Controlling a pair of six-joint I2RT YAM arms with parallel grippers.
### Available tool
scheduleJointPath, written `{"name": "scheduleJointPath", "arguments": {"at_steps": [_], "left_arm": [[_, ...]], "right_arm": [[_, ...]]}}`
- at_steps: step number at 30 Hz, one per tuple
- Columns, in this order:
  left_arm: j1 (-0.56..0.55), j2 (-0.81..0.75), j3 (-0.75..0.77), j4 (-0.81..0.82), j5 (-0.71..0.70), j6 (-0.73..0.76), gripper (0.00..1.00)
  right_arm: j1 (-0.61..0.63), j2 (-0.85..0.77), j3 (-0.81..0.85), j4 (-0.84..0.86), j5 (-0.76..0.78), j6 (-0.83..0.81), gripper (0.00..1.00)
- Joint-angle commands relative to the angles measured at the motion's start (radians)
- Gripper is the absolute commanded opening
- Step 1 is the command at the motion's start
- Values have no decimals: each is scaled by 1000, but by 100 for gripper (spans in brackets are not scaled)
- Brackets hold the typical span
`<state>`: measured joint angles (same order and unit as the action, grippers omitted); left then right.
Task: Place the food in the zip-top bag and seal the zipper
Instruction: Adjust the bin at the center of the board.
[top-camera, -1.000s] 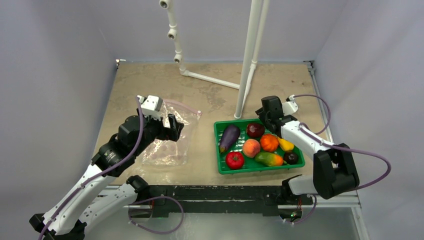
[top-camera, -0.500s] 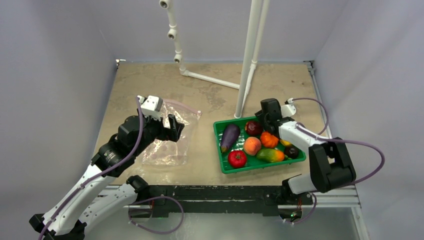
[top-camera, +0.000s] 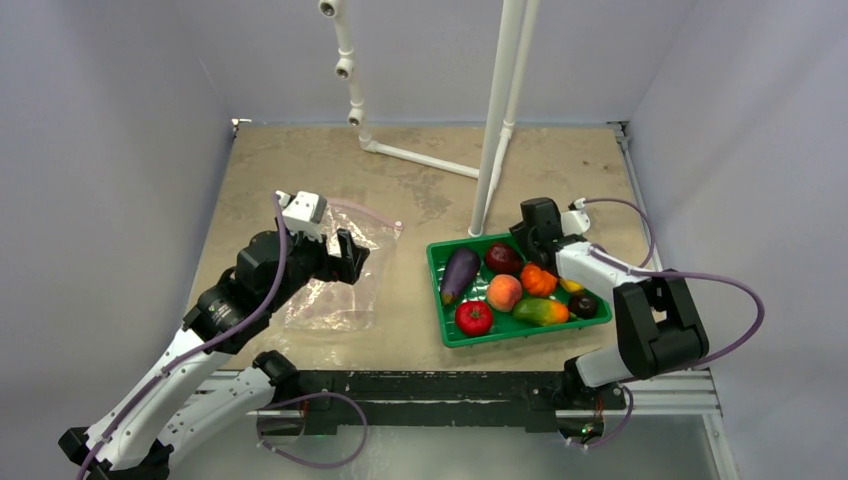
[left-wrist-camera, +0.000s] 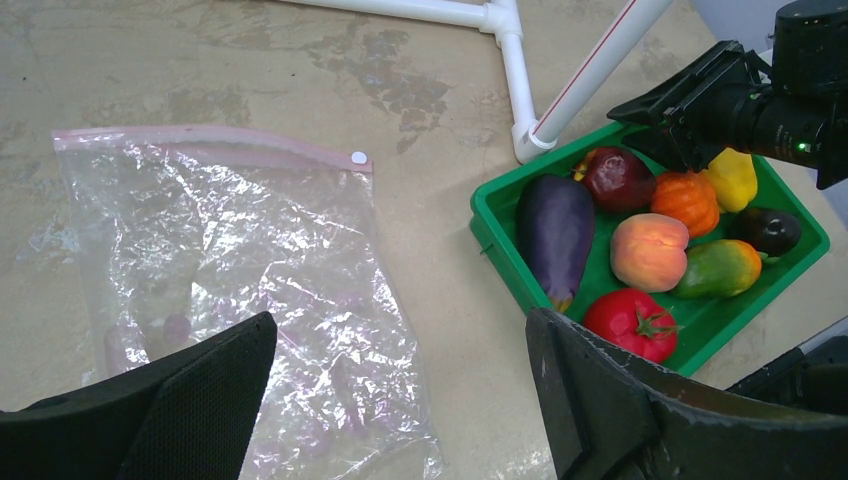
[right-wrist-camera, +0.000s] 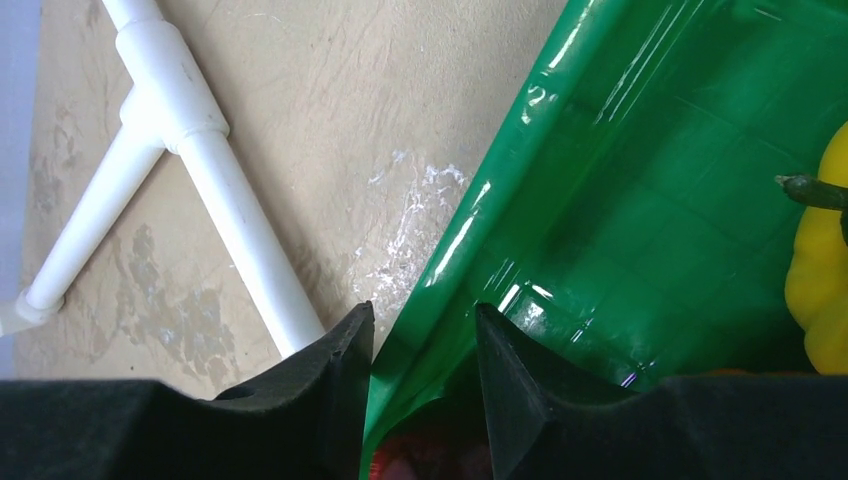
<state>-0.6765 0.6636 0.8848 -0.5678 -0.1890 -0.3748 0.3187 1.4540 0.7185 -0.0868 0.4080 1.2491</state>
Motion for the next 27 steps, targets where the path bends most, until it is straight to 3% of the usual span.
{"name": "scheduleJointPath", "arguments": {"at_steps": [1,5,12,20,27], "left_arm": [[-5,1,-5,24,9,3,94],[-5,-1,-6,23,7,4,94],[-5,6,-6,23,5,4,94],[-5,9,-6,21,-3,2,94],[-5,13,-6,19,-12,1,94]], "right_arm": [[-2,26,30,-79,21,-45,42],[-1,27,58,-74,23,-117,32],[-1,-5,69,-55,-4,-260,0],[-1,-42,78,-19,-46,-420,0],[4,-142,31,59,-192,-576,0]]}}
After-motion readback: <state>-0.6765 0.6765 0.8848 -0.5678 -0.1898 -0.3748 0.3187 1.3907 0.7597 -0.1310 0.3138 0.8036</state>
